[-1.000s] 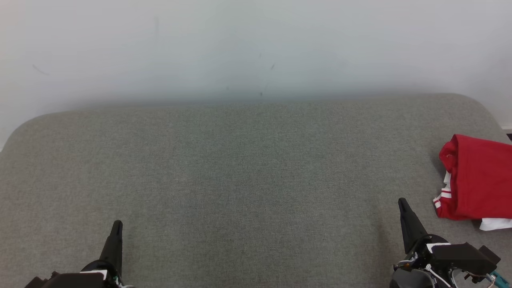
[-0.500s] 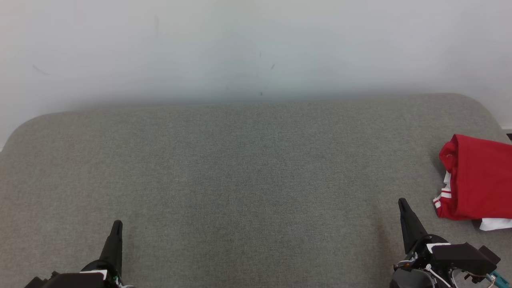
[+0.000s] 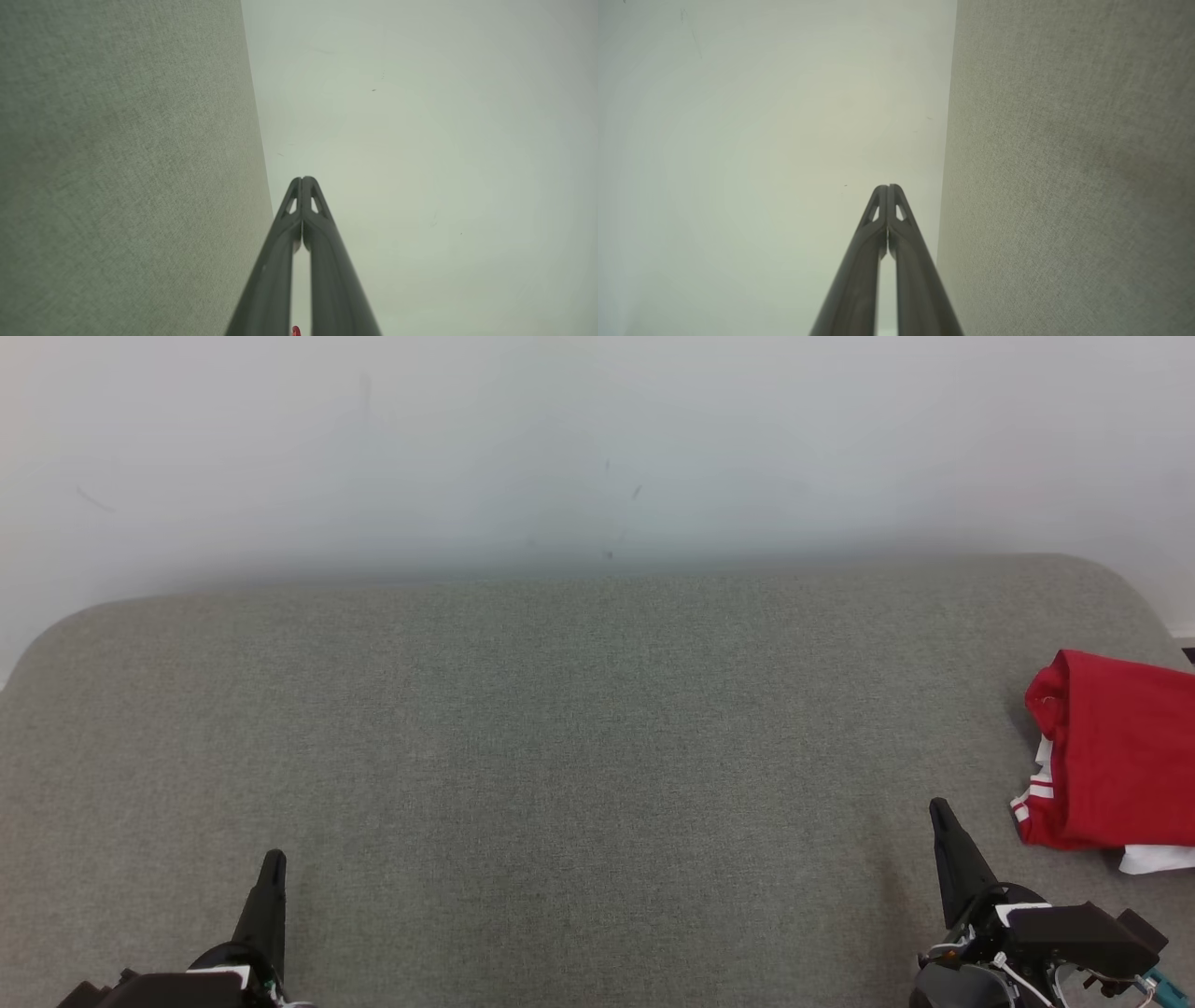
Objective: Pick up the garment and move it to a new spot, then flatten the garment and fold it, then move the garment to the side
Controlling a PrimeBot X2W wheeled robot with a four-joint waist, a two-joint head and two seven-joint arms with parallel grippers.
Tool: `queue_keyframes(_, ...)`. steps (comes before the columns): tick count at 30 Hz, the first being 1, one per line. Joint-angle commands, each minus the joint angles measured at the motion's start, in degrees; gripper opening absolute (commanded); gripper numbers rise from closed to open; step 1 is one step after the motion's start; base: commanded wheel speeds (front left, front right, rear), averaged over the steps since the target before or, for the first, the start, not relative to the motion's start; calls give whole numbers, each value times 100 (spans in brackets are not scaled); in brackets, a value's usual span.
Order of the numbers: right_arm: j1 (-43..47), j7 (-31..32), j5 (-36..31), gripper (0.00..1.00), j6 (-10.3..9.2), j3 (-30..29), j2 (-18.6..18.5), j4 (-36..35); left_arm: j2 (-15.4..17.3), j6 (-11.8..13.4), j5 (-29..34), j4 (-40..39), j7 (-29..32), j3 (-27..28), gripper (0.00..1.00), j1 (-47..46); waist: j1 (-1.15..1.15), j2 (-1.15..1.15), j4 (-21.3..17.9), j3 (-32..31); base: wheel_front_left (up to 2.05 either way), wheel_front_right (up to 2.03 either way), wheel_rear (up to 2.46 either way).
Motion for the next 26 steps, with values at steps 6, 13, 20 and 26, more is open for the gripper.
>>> queue_keyframes(6, 53, 19, 6, 0, -12, 0, 7, -9, 19, -18, -26, -19, 2, 19, 0, -53, 1, 0, 0, 0, 0, 0, 0)
queue_keyframes(13, 52, 18, 6, 0, -12, 0, 7, -9, 19, -18, -27, -20, 1, 18, 0, -53, 1, 0, 0, 0, 0, 0, 0)
queue_keyframes(20, 52, 18, 6, 0, -12, 0, 7, -9, 19, -18, -26, -20, 1, 18, 0, -53, 1, 0, 0, 0, 0, 0, 0)
queue_keyframes(26, 52, 18, 6, 0, -12, 0, 7, -9, 19, -18, -26, -20, 1, 19, 0, -53, 1, 0, 0, 0, 0, 0, 0)
